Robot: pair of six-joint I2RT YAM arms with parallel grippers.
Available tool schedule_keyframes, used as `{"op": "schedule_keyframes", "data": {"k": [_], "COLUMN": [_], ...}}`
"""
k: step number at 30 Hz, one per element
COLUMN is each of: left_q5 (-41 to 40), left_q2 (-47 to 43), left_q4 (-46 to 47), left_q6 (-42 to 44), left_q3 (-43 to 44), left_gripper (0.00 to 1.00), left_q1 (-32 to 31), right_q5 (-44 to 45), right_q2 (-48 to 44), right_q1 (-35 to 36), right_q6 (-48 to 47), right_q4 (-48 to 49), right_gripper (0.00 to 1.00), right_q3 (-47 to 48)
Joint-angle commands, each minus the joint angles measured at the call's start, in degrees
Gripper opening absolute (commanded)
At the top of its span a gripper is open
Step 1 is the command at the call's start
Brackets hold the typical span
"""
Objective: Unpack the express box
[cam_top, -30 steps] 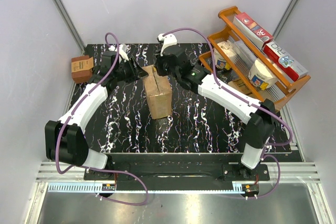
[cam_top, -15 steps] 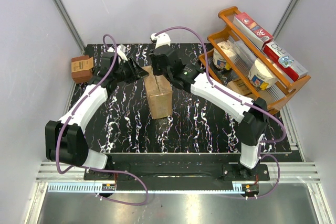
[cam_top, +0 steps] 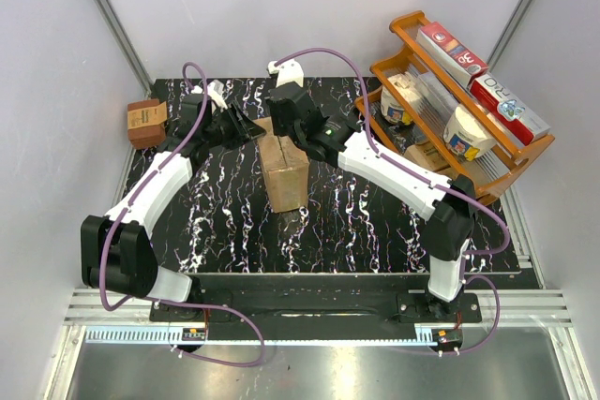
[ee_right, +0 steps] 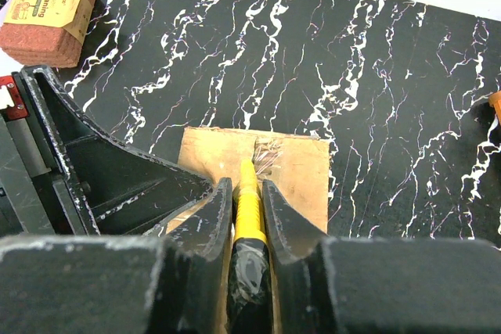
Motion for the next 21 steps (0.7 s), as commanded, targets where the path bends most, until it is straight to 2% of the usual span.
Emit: {"op": "schedule_keyframes", "data": {"k": [1, 21], "left_q5": [-0.4, -0.7], "left_q2": [0.7, 1.3], "left_q4": [-5.6, -6.1], "left_q6": [0.8, 0.9], "left_q3": [-1.9, -2.0], "left_gripper": [0.37, 0.35], "left_q1": [-0.5, -0.4], "right_q5": [2.5, 2.3], "right_q2": [-1.1, -4.9], "right_q1": [0.2, 0.2], "right_q6": [-0.2, -0.2], "right_q4": [-1.1, 1.8], "right_gripper": [0.00, 0.00], "right_q3": [1.5, -0.1]}}
